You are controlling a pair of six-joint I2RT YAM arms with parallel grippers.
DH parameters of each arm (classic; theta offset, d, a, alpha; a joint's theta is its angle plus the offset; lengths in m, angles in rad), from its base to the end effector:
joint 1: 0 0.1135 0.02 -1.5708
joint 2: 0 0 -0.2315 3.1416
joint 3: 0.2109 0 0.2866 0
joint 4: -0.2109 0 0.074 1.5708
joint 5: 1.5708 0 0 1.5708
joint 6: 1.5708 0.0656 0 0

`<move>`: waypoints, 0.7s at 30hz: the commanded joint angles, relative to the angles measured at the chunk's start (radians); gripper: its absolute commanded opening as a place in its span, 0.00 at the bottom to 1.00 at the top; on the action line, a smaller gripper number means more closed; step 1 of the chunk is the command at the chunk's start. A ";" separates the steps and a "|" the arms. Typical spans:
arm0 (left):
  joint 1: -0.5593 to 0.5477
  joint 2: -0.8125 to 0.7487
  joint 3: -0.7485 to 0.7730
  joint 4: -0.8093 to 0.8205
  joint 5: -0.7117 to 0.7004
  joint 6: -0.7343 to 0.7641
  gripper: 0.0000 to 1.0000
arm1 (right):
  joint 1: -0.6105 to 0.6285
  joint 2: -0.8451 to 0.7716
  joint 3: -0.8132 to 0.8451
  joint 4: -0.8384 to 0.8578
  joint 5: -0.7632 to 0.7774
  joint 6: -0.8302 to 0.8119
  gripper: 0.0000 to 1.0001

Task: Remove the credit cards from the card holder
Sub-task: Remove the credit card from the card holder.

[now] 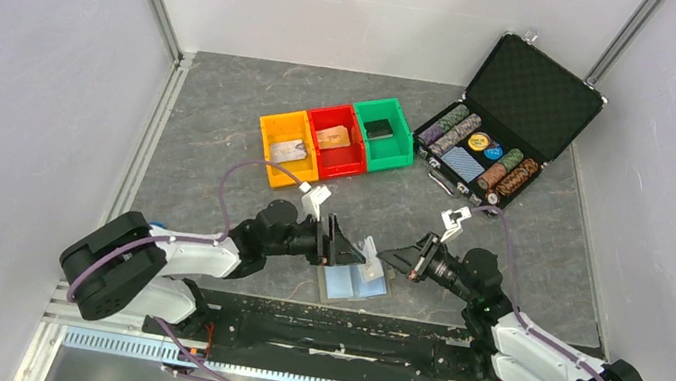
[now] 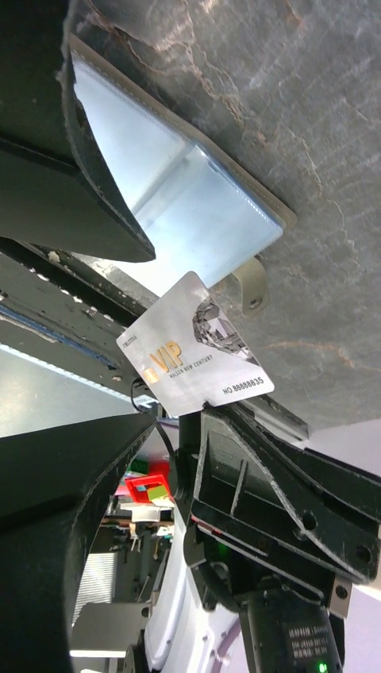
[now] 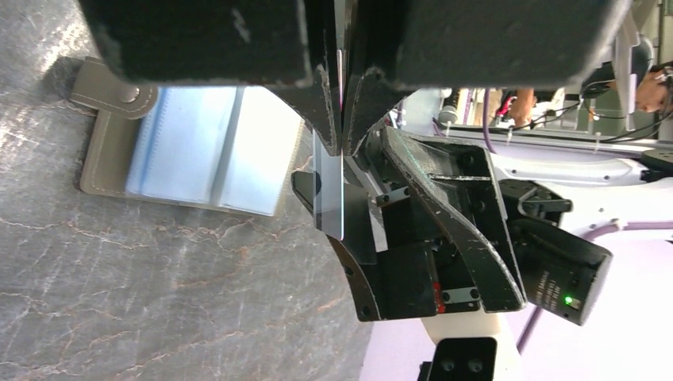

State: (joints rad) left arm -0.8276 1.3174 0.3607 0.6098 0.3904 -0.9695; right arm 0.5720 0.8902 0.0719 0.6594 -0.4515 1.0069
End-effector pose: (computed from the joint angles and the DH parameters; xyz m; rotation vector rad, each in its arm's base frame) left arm 0.1840 -0.2371 0.0973 0.1494 2.2292 -1.4877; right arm 0.1872 0.1545 0.1088 0.0478 1.9816 1.4920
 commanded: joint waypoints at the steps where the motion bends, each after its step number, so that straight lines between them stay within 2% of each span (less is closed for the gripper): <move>1: -0.012 0.026 -0.037 0.246 0.018 -0.088 0.77 | -0.004 -0.017 -0.021 0.109 -0.015 0.071 0.00; 4: -0.019 0.061 -0.039 0.372 0.037 -0.102 0.76 | -0.004 -0.007 -0.038 0.153 -0.039 0.094 0.00; 6: -0.019 0.094 -0.041 0.451 0.048 -0.125 0.69 | -0.005 -0.001 -0.056 0.193 -0.053 0.112 0.00; 10: -0.019 0.160 -0.060 0.653 0.087 -0.207 0.46 | -0.004 0.002 -0.067 0.206 -0.080 0.104 0.00; 16: -0.018 0.224 -0.055 0.722 0.139 -0.252 0.04 | -0.007 0.002 -0.064 0.135 -0.120 -0.031 0.02; 21: -0.013 0.178 -0.043 0.616 0.195 -0.204 0.02 | -0.049 -0.017 -0.004 -0.002 -0.190 -0.209 0.21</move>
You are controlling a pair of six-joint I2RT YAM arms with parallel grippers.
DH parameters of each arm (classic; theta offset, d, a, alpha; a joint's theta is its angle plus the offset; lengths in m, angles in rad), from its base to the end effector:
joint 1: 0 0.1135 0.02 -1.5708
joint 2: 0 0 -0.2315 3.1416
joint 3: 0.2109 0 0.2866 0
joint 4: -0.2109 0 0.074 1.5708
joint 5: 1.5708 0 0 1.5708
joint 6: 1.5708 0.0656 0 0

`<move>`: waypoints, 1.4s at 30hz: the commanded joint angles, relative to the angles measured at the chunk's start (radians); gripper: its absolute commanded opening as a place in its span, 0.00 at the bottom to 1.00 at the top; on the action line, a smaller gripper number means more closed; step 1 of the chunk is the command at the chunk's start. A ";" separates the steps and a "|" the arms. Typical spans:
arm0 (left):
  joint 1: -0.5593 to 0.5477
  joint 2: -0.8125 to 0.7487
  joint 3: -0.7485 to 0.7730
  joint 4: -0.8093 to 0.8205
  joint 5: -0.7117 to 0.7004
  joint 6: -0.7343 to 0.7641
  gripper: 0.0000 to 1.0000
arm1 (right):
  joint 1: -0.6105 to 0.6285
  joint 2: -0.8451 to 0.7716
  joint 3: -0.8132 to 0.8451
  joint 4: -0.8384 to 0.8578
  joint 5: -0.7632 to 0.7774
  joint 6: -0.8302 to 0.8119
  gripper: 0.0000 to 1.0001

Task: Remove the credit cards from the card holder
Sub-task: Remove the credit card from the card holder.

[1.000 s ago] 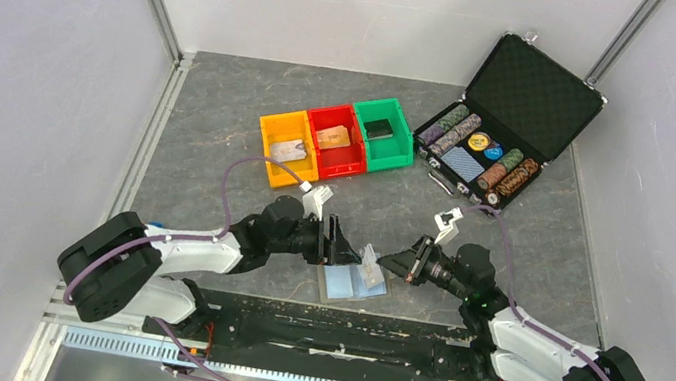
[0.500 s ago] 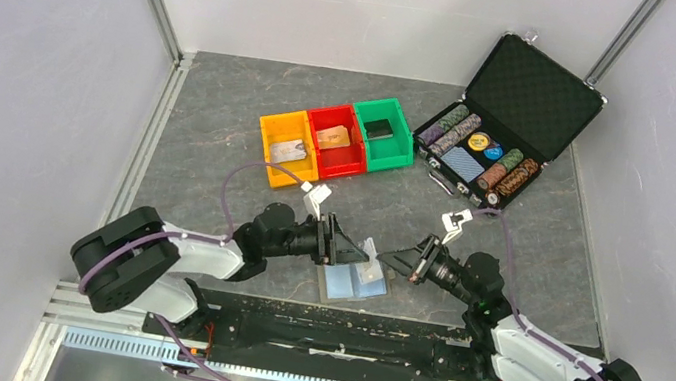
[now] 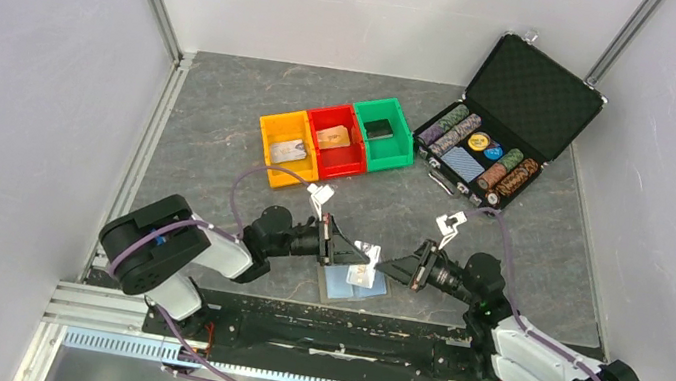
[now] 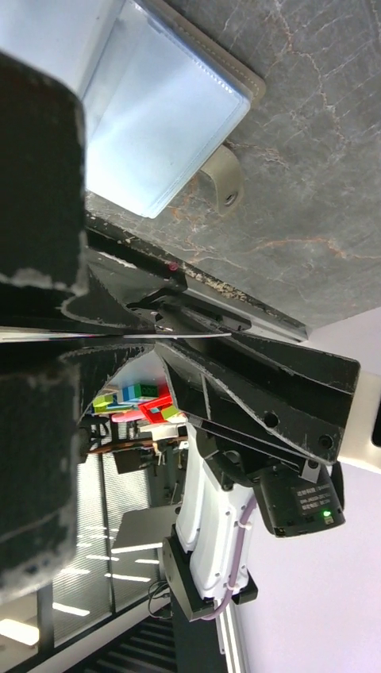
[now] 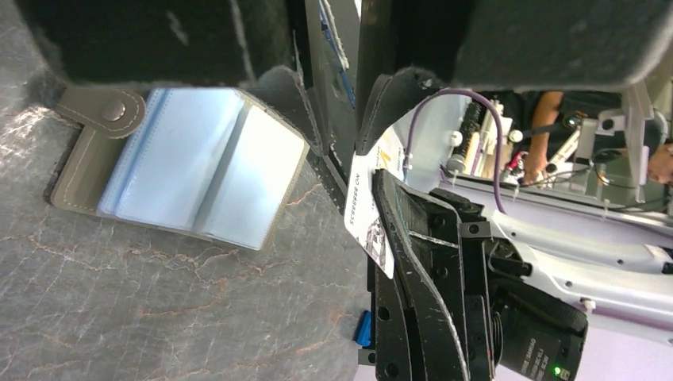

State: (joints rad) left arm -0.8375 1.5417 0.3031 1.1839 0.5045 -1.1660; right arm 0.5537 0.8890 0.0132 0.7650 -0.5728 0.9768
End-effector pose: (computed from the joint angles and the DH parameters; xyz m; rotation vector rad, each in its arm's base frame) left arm 0.1723 -0.2386 0.0924 0.1513 2.0111 -1.8348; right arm 0.1752 0.1501 0.1021 -0.0898 1.9451 1.5672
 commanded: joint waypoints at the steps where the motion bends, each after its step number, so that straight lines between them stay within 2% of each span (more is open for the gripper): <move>1: -0.002 -0.067 0.019 -0.011 0.090 0.019 0.02 | -0.041 -0.022 0.077 -0.144 -0.092 -0.224 0.23; 5: -0.002 -0.178 0.041 -0.257 0.119 0.155 0.02 | -0.075 -0.027 0.171 -0.299 -0.185 -0.381 0.28; 10: -0.002 -0.266 0.065 -0.461 0.155 0.262 0.02 | -0.117 -0.024 0.208 -0.297 -0.312 -0.421 0.34; 14: -0.003 -0.252 0.082 -0.468 0.221 0.259 0.02 | -0.117 0.019 0.222 -0.229 -0.406 -0.399 0.37; 21: -0.003 -0.219 0.106 -0.454 0.244 0.258 0.02 | -0.117 0.058 0.183 -0.011 -0.496 -0.257 0.42; 35: -0.003 -0.155 0.126 -0.360 0.299 0.218 0.02 | -0.096 0.154 0.188 -0.009 -0.470 -0.234 0.41; 40: -0.003 -0.148 0.137 -0.370 0.301 0.219 0.02 | -0.062 0.185 0.210 -0.072 -0.469 -0.284 0.34; 42: -0.003 -0.150 0.142 -0.394 0.289 0.231 0.02 | -0.055 0.185 0.211 -0.075 -0.468 -0.287 0.24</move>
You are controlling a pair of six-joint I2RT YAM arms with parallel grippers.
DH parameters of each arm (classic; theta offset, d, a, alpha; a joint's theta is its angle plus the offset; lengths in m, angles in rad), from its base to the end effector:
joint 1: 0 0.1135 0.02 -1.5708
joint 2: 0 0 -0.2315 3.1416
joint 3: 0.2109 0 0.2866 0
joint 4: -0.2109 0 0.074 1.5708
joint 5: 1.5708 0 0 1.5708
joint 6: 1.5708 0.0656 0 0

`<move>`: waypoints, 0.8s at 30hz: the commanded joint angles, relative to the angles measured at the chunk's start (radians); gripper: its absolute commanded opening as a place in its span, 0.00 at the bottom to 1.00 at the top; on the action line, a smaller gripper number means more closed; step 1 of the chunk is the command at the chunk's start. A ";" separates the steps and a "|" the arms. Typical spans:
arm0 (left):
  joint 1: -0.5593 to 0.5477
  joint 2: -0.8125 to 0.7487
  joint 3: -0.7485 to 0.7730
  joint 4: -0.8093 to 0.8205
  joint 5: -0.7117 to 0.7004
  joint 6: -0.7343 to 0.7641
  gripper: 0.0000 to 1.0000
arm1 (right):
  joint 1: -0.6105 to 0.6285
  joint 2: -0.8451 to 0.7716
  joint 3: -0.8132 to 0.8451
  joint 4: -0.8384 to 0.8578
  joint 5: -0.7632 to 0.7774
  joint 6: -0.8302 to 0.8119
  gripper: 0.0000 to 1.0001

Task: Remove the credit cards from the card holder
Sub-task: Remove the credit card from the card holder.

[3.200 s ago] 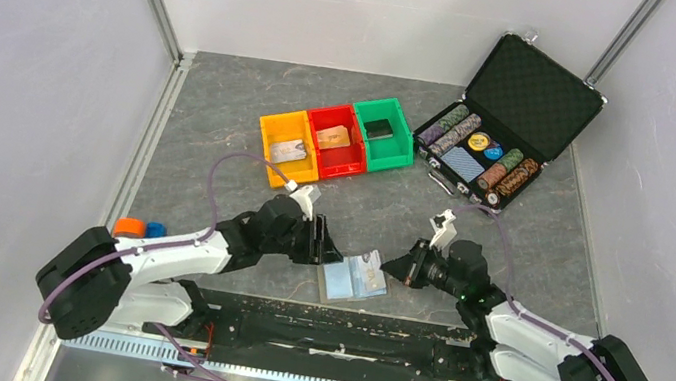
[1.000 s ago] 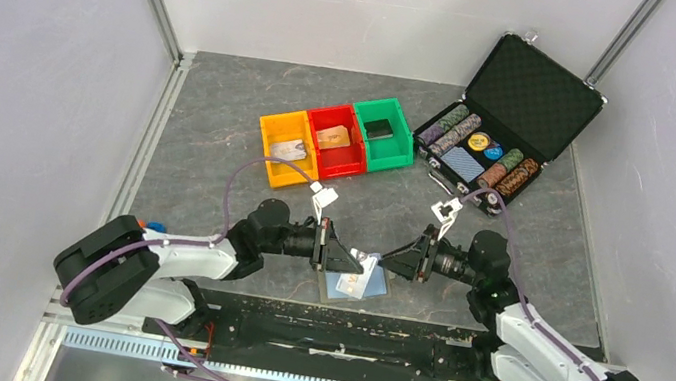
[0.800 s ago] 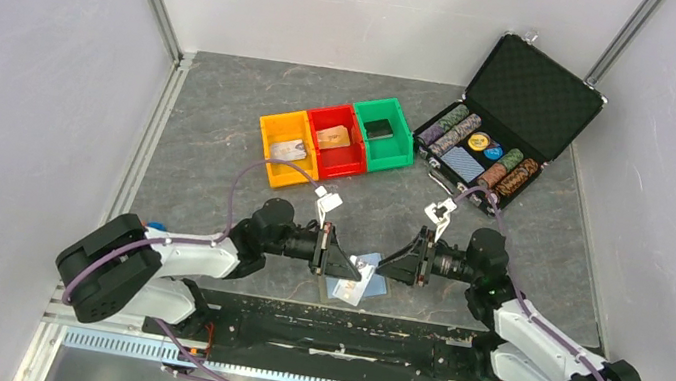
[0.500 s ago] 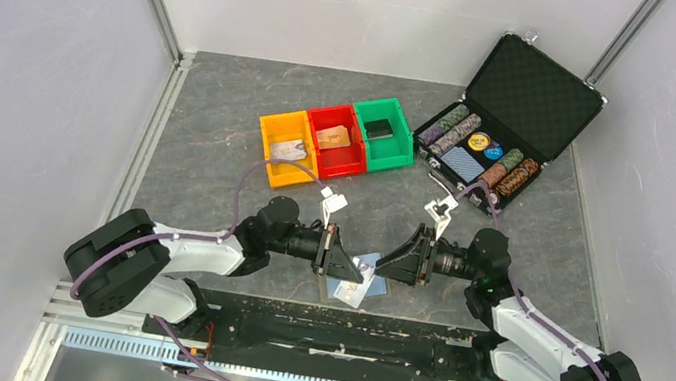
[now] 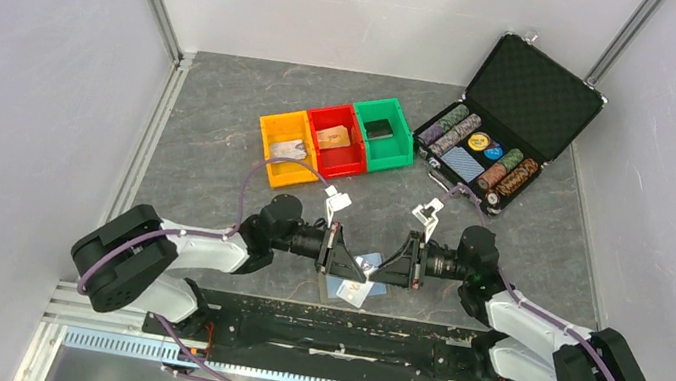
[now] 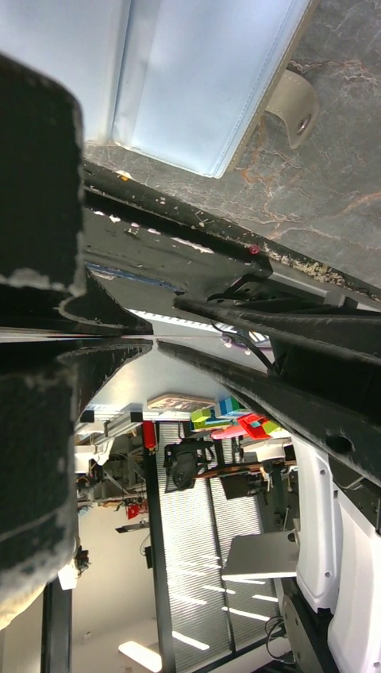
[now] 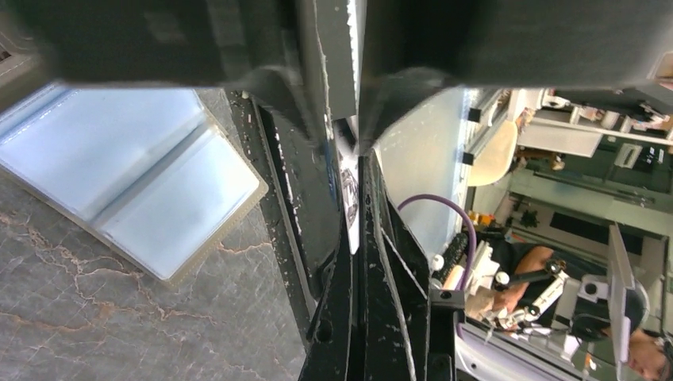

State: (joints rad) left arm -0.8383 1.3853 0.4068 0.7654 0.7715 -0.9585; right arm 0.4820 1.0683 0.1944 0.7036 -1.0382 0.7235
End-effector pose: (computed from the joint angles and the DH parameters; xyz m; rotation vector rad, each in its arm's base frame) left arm 0.1678 -0.2550 0.1164 0.5583 2.1287 -1.8489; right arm 0.1866 0.1614 0.1218 -0.6477 1.9035 1.7182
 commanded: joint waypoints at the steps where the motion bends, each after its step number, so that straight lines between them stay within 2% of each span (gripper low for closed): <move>1: -0.002 0.004 0.040 0.013 0.017 0.030 0.03 | 0.017 0.003 0.031 -0.013 0.001 -0.035 0.13; 2: -0.003 -0.001 0.041 0.003 0.012 0.034 0.07 | 0.015 0.002 0.032 -0.013 0.006 -0.035 0.04; 3: -0.002 -0.009 0.045 -0.016 0.005 0.040 0.14 | 0.016 -0.002 0.034 -0.015 0.014 -0.033 0.00; 7: 0.001 -0.075 0.064 -0.137 -0.063 0.103 0.46 | 0.016 -0.034 0.033 0.000 0.083 0.008 0.00; 12: 0.011 -0.232 0.060 -0.252 -0.205 0.161 0.68 | 0.016 -0.094 0.029 0.075 0.199 0.100 0.00; 15: 0.013 -0.321 0.056 -0.304 -0.296 0.182 0.75 | 0.017 -0.106 -0.019 0.258 0.275 0.262 0.00; 18: 0.013 -0.381 0.054 -0.325 -0.377 0.174 0.75 | 0.017 -0.090 -0.073 0.456 0.350 0.418 0.00; 24: 0.013 -0.460 -0.003 -0.182 -0.450 0.092 0.75 | 0.016 -0.067 -0.164 0.671 0.517 0.579 0.00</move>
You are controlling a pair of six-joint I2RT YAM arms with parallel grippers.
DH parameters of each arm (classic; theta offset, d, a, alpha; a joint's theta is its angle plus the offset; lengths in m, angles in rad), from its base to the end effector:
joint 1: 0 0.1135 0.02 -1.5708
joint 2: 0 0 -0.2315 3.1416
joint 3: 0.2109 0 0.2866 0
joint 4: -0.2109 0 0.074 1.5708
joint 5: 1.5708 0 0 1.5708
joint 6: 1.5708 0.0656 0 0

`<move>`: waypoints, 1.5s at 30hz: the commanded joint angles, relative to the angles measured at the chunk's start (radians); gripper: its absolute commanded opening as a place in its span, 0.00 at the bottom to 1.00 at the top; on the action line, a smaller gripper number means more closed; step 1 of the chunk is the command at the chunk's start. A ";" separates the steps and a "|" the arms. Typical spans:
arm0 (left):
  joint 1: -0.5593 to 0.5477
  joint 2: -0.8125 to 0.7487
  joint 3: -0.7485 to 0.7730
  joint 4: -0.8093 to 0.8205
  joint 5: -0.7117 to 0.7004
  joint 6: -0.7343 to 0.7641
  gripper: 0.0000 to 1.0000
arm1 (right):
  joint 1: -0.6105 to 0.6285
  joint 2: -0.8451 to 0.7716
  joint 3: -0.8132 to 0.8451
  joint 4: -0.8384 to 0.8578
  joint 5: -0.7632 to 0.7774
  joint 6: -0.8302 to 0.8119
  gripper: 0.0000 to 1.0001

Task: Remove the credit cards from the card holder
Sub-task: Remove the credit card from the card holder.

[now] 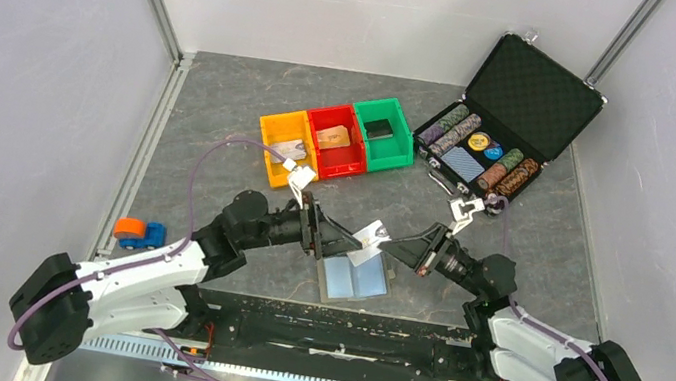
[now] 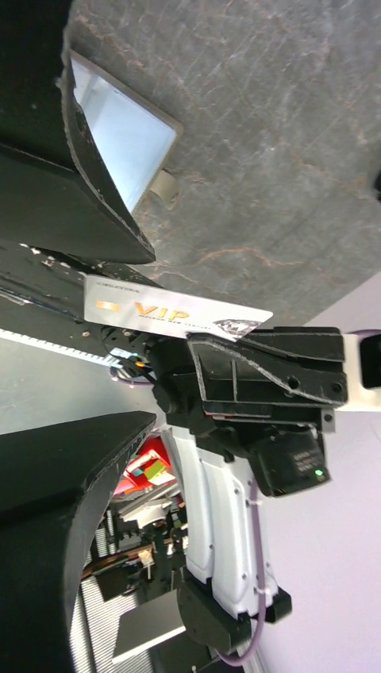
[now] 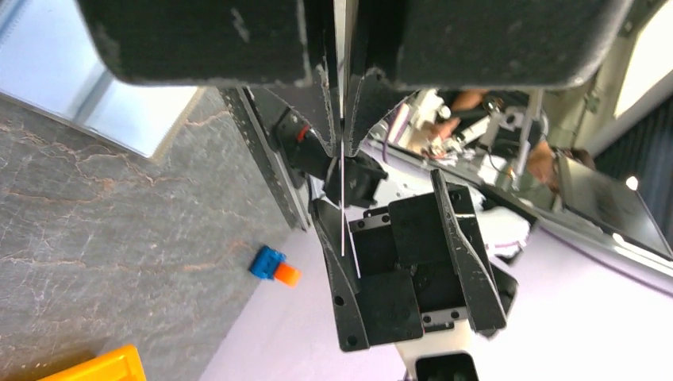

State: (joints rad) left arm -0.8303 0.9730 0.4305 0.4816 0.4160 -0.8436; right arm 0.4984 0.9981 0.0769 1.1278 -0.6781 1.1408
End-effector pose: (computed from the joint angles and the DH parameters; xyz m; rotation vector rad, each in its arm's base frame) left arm 0.1791 -0.2352 0.2034 0.3564 1.8596 -1.5601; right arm 0.1861 0.1481 0.1468 -0.1486 1.6753 1.7597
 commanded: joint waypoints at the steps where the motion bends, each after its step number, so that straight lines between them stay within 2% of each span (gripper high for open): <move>1: 0.005 -0.052 -0.038 0.121 -0.108 -0.031 0.75 | 0.001 -0.005 -0.063 0.256 0.190 0.174 0.00; 5: 0.004 -0.022 -0.087 0.242 -0.162 -0.072 0.73 | 0.000 -0.039 -0.116 0.257 0.316 0.200 0.00; 11: 0.003 0.107 -0.082 0.403 -0.169 -0.127 0.67 | 0.000 -0.040 -0.127 0.222 0.387 0.217 0.00; 19: 0.003 0.145 -0.036 0.427 -0.198 -0.144 0.61 | 0.000 -0.021 -0.153 0.245 0.398 0.241 0.00; 28: 0.003 0.221 0.014 0.464 -0.167 -0.147 0.60 | 0.001 0.034 -0.170 0.302 0.390 0.267 0.00; 32: 0.004 0.233 0.035 0.458 -0.164 -0.143 0.43 | 0.000 0.052 -0.174 0.320 0.382 0.276 0.00; 36: 0.003 0.224 0.052 0.410 -0.182 -0.142 0.07 | 0.000 0.054 -0.182 0.323 0.378 0.271 0.00; 37: 0.005 0.218 0.061 0.371 -0.181 -0.135 0.03 | 0.000 0.052 -0.183 0.321 0.374 0.265 0.03; 41: 0.008 0.171 0.107 0.205 -0.178 -0.091 0.02 | 0.000 0.029 -0.188 0.283 0.347 0.232 0.24; 45: 0.033 0.128 0.130 0.098 -0.170 -0.066 0.02 | -0.001 -0.035 -0.190 0.169 0.346 0.165 0.52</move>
State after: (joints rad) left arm -0.8223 1.1549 0.5083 0.7063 0.2447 -0.9741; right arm 0.4976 1.0229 0.0101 1.3567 -0.3195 1.3834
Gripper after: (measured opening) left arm 0.034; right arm 0.411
